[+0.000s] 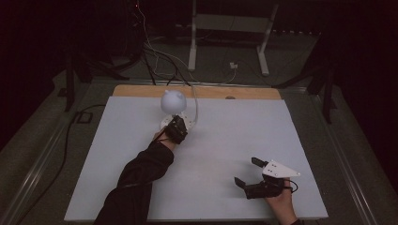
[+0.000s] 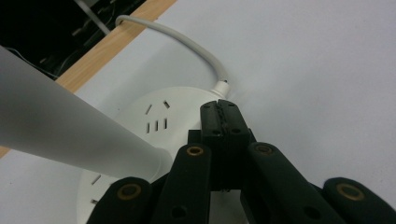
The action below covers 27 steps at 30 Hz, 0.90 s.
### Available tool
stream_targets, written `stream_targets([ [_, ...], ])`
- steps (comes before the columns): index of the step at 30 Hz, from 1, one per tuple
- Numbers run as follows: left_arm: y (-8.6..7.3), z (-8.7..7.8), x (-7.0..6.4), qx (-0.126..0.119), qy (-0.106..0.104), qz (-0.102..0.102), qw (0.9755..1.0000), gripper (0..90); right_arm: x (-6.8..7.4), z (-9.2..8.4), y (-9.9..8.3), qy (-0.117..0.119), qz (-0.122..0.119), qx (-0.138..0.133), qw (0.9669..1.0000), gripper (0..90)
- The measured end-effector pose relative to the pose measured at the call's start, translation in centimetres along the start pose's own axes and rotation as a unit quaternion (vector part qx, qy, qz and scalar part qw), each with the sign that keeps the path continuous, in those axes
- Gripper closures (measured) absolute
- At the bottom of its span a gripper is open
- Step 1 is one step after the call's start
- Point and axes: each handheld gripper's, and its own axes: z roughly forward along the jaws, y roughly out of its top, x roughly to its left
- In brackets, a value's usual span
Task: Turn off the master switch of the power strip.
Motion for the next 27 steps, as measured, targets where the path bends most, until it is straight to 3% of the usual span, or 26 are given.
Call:
stream_targets([
  [3,0.0,0.0,0.3,0.001,-0.01,-0.002,1.0,90.0,0.0,0.0,0.0,0.0,0.0,0.0,1.0,0.0],
  [8,0.2,0.1,0.0,0.013,-0.002,0.018,0.9998,90.0,0.1,0.0,0.0,0.001,-0.001,0.001,1.0,0.0],
  [12,0.4,0.1,0.2,0.016,-0.009,0.013,0.9997,90.0,0.1,0.0,0.0,0.001,0.0,0.0,1.0,0.0],
  [16,0.6,0.1,0.1,0.006,0.0,0.005,1.0,90.0,0.0,0.1,0.0,0.001,0.0,0.001,1.0,0.0],
  [18,0.6,0.0,0.0,0.005,0.003,0.016,0.9999,90.0,0.0,0.1,0.0,0.002,0.001,0.002,1.0,0.0],
  [20,0.6,-0.1,0.0,0.002,-0.005,0.016,0.9999,90.0,-0.1,0.1,0.0,0.001,0.002,0.001,1.0,0.0],
  [21,0.6,-0.1,0.0,0.001,0.001,0.019,0.9998,90.0,-0.1,0.0,0.0,0.001,0.002,0.0,1.0,0.0],
  [27,0.9,-1.2,0.2,-0.014,-0.013,0.005,0.9998,90.0,-0.2,0.0,0.0,0.0,0.003,-0.001,1.0,0.0],
])
